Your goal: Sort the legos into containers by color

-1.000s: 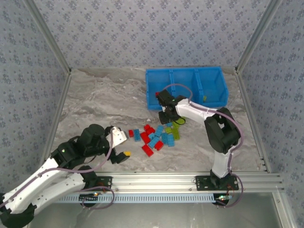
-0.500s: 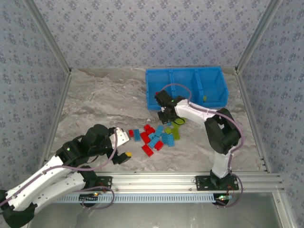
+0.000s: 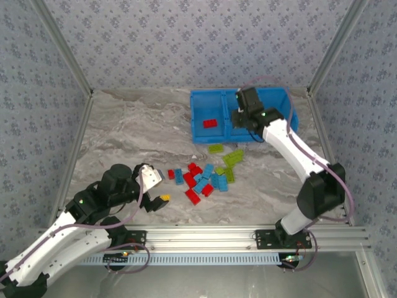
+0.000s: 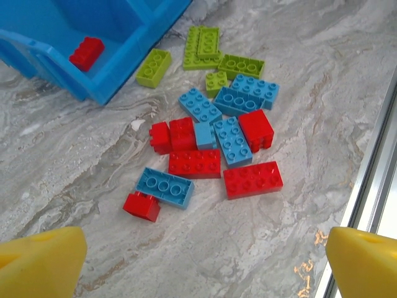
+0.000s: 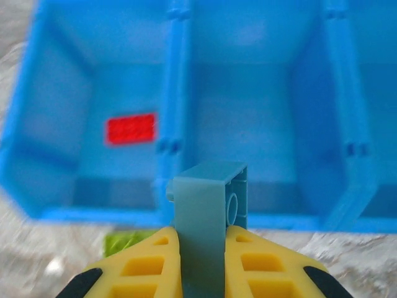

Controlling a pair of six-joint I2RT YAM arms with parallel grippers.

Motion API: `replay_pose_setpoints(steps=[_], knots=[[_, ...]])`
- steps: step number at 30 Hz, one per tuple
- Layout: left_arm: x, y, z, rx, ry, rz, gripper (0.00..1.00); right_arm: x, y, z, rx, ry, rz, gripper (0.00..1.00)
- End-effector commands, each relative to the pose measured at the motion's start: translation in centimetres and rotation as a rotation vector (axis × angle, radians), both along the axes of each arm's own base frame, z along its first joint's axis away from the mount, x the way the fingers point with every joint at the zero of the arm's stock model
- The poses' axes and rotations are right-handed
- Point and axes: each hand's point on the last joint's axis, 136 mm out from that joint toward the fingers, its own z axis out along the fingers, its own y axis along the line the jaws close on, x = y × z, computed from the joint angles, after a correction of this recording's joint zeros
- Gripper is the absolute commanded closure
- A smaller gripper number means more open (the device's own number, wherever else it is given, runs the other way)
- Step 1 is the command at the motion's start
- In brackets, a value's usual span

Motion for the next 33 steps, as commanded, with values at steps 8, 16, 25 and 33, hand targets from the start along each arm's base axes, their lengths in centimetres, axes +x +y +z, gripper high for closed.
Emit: replay_pose_setpoints(steps=[8,16,25,33], knots=[[0.6,0.2,0.8,-0.05,-0.043,0.023,0.01,10.2,-2.1,-7.0,0.023,0.113,-0.058,0.78],[0.8,0.2,0.7,-0.047,-0.042,0.029,0.01,8.9,-3.3,-5.1,0.06,0.149,-0.095,0.55],[0.7,0.1,0.7,-0.051,-0.038,0.024,0.01,1.7,-2.5,1.6,0.172,0.053,-0.073,0.5],[0.3,-0.2,0.9,-0.064,-0.043,-0.011,0.01,-9.3,3.3,-4.7,0.144,0.079,-0.006,0.28]])
